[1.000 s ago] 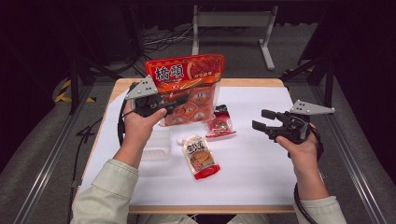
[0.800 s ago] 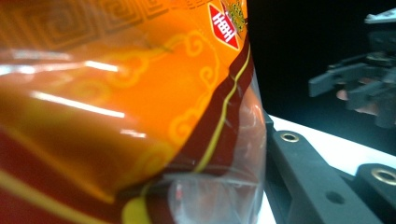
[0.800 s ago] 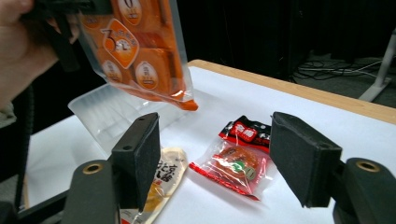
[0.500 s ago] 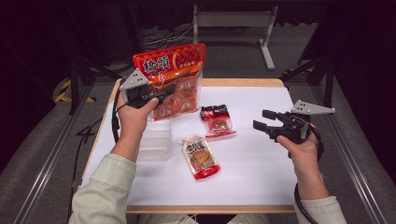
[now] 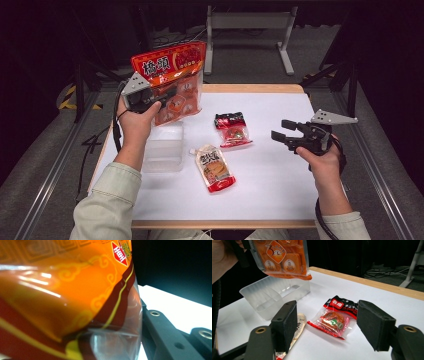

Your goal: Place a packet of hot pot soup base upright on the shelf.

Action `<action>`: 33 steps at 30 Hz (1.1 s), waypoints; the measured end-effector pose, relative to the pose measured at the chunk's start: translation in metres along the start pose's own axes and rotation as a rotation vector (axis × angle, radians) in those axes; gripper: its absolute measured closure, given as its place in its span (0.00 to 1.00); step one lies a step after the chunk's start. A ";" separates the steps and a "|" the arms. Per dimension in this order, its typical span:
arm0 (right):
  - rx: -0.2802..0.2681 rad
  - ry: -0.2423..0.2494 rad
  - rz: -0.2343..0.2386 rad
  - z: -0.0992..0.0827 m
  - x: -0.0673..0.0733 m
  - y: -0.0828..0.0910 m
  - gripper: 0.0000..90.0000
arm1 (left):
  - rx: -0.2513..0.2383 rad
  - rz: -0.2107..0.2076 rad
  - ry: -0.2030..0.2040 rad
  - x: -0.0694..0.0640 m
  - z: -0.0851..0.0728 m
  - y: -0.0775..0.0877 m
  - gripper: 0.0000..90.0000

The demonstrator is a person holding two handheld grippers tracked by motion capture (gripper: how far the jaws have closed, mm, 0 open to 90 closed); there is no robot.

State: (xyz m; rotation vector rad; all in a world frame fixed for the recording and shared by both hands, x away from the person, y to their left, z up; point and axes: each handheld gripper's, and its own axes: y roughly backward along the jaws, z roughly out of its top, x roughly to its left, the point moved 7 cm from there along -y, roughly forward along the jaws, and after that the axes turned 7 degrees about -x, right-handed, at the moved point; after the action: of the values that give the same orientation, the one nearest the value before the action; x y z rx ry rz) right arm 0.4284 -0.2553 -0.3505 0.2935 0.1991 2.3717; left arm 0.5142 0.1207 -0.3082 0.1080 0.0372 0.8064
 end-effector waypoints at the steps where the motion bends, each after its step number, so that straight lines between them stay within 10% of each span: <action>1: 0.001 0.001 0.000 0.000 0.000 -0.001 0.38 | 0.000 0.000 0.000 0.000 0.000 0.000 0.79; 22: -0.003 -0.009 0.020 0.000 0.001 -0.005 0.37 | -0.040 0.130 0.070 0.038 -0.034 0.014 0.79; 33: 0.002 -0.009 0.023 -0.002 0.001 -0.007 0.37 | -0.006 0.164 0.023 0.039 -0.037 0.015 0.79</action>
State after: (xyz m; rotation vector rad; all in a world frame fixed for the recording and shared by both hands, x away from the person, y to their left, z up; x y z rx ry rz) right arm 0.4316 -0.2497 -0.3538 0.3093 0.1950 2.3923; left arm 0.5277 0.1619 -0.3435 0.0973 0.0478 0.9720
